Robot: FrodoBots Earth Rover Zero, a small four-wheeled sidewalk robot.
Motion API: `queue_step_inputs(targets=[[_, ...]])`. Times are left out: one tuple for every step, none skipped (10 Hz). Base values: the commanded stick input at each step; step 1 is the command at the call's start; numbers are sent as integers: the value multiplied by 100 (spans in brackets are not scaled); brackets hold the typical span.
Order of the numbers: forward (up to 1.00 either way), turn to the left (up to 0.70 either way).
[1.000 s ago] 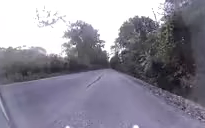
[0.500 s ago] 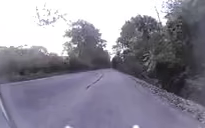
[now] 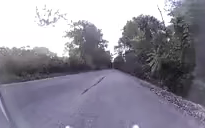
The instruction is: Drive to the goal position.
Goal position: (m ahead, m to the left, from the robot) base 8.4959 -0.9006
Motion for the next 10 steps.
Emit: queue_step_inputs(targets=[[70, -15], [70, -35], [70, -17], [70, 0], [70, 0], [70, 0], [70, 0], [70, 0], [70, 0], [70, 0]])
